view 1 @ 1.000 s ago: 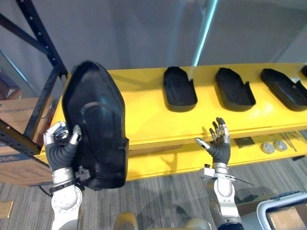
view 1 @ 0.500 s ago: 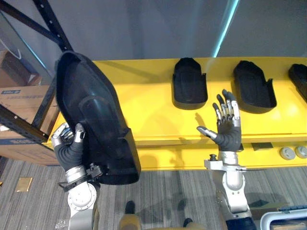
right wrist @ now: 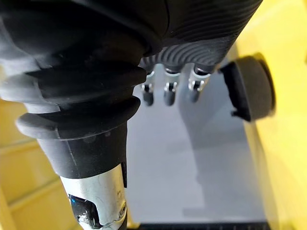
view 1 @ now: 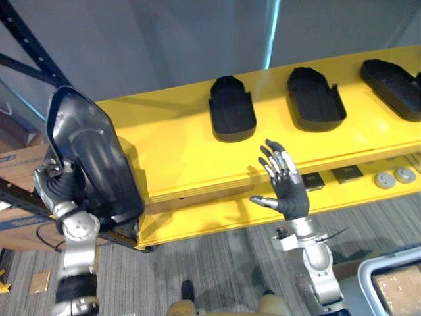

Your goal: Walk over and take plastic housings, then place them on the shelf

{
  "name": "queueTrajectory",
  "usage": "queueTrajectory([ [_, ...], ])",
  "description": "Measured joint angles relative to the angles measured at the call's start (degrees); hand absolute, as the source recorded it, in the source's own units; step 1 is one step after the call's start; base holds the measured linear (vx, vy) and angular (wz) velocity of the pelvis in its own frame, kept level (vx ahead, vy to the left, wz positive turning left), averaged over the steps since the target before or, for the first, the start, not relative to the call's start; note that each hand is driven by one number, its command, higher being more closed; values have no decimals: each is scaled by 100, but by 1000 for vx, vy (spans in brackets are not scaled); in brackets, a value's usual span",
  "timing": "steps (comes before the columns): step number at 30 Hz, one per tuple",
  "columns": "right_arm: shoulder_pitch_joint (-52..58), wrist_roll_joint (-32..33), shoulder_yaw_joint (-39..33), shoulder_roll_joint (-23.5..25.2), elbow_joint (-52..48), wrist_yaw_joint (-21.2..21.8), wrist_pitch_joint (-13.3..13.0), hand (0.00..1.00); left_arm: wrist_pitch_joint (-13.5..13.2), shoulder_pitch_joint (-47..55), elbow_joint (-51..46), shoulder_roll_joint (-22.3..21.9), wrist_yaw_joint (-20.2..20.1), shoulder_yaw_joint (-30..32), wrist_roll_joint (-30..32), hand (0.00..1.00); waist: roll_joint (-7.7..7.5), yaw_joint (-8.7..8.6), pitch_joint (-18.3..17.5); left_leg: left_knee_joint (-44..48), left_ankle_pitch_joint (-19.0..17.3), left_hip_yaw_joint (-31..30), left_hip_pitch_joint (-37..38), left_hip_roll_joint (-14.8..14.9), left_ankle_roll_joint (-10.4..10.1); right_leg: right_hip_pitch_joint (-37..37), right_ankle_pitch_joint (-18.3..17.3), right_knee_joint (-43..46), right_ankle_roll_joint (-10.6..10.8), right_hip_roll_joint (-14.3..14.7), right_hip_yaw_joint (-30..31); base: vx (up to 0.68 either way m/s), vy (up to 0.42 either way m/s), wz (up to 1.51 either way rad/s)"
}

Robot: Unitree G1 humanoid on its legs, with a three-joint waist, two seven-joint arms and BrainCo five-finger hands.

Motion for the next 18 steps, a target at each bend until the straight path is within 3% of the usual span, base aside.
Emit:
queueTrajectory([
  [6, -127, 12, 381, -271, -358, 94, 247, 0, 142, -803, 712, 222, -655, -90, -777, 100, 141, -84, 341, 14, 49, 113, 0, -84, 68, -236, -173, 336, 18, -84, 139, -40, -9, -6],
  [10, -243, 90, 524, -353, -422, 101, 502, 0, 692, -1170, 1349, 476, -1032, -173, -1089, 100, 154, -227, 489, 19, 48, 285, -61, -110, 69, -473, -187, 474, 28, -100, 311, -32, 7, -18],
  [12, -292, 350, 654, -365, -478, 107, 627, 0, 977, -1344, 1442, 494, -1130, -173, -1162, 100, 123, -286, 556, 28, 49, 351, -110, -119, 71, -594, -183, 544, 33, -101, 389, -10, 8, -14],
  [13, -352, 741, 852, -371, -643, 100, 740, 0, 1251, -1453, 1479, 534, -1245, -177, -1366, 100, 119, -324, 676, 64, 49, 430, -181, -121, 71, -709, -182, 594, 34, -97, 466, -10, 4, -17],
  [18, -428, 1295, 1032, -369, -1104, 80, 906, 0, 1606, -1731, 1514, 538, -1268, -167, -1566, 100, 156, -350, 998, 108, 59, 531, -316, -107, 80, -920, -180, 750, 36, -92, 508, -6, -9, -5],
])
